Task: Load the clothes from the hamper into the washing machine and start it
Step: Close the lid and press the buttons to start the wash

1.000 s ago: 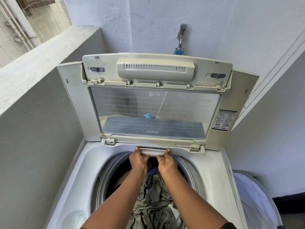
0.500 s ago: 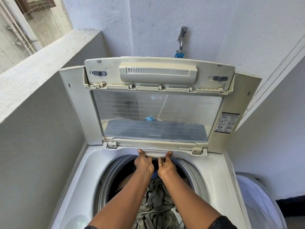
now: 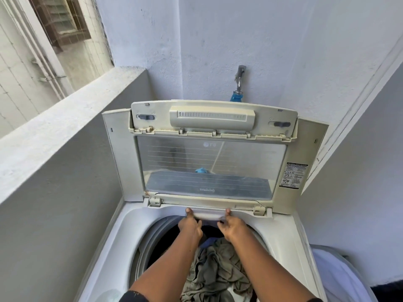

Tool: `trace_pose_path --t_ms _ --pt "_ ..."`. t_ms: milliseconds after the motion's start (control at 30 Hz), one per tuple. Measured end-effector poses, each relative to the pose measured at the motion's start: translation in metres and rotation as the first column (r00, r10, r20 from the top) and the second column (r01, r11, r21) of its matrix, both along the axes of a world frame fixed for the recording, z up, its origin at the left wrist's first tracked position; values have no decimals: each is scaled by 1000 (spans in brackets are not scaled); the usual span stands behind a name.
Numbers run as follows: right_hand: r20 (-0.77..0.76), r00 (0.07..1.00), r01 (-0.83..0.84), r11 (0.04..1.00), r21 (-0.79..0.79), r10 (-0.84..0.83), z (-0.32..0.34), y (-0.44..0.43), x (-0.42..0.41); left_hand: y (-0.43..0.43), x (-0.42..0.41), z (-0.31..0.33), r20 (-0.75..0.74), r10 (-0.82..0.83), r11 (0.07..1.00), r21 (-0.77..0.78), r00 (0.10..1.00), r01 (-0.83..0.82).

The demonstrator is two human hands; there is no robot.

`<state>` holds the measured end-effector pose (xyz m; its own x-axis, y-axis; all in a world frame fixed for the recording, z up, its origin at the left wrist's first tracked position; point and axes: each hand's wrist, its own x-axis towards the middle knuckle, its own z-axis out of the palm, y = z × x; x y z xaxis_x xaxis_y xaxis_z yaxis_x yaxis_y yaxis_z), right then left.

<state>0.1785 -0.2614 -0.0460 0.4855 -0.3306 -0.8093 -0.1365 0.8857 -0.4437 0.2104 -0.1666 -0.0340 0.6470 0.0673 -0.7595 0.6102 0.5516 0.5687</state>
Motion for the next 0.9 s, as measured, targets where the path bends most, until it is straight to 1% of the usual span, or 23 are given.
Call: trace_pose_path --t_ms 100,167,200,233,300,333,367,400,433,467,500,533,567,600,633,667,700,733,767,800,833,900 --pt "-37 995 -94 979 -180 89 31 4 1 0 0 22 19 -38 993 113 999 35" --pt "-111 981 -187 923 -336 158 49 8 1 6 2 41 12 -34 966 257 999 30" --pt "-164 971 -227 874 -429 172 61 12 0 10 3 52 34 -17 941 337 999 5" --pt "-214 963 -258 797 -547 165 73 15 -1 14 5 64 86 1 910 413 996 -37" --pt "-259 959 -275 588 -760 114 100 19 -3 20 9 85 263 3 831 536 965 -149" --pt "-262 960 -275 490 -827 96 117 21 -6 22 12 96 368 8 802 553 930 -226" --pt "-244 967 -252 395 -883 72 136 24 -9 23 15 110 484 10 786 538 875 -306" --pt "-213 976 -216 297 -930 42 154 27 -12 24 19 121 612 -21 761 522 791 -384" --pt "-175 984 -176 196 -965 19 171 30 -13 24 21 134 731 -94 724 516 676 -457" --pt "-131 991 -131 95 -987 2 185 31 -13 24 25 146 811 -200 677 520 549 -521" --pt "-94 996 -94 -9 -996 -11 197 33 -10 24 31 156 846 -314 634 525 432 -568" --pt "-67 998 -69 -108 -992 -20 207 33 -6 23 37 170 843 -409 604 537 350 -589" --pt "-57 998 -60 -188 -980 -17 215 31 -1 22 43 185 820 -491 579 560 296 -592" --pt "-54 999 -53 -261 -964 -4 224 28 4 19 49 199 780 -570 548 594 257 -589" --pt "-64 998 -57 -324 -944 10 232 24 10 16 54 214 720 -655 499 639 228 -585" --pt "-88 996 -73 -383 -921 23 239 20 15 12 60 225 629 -747 420 697 216 -581" --pt "-119 992 -92 -439 -894 34 245 15 20 9 66 234 513 -830 322 760 217 -565" --pt "-161 986 -120 -489 -864 41 249 11 26 7 71 239 386 -892 215 820 235 -531" --pt "-207 978 -156 -534 -831 38 252 6 32 6 77 241 271 -927 119 867 258 -484" --pt "-260 965 -198 -577 -792 25 255 2 38 6 80 241 180 -945 46 900 274 -434" --pt "-312 950 -245 -612 -752 4 256 -1 42 6 82 239 117 -952 -1 924 284 -383" --pt "-424 906 -339 -627 -701 -15 257 -5 49 7 81 235 86 -957 -18 937 278 -349"
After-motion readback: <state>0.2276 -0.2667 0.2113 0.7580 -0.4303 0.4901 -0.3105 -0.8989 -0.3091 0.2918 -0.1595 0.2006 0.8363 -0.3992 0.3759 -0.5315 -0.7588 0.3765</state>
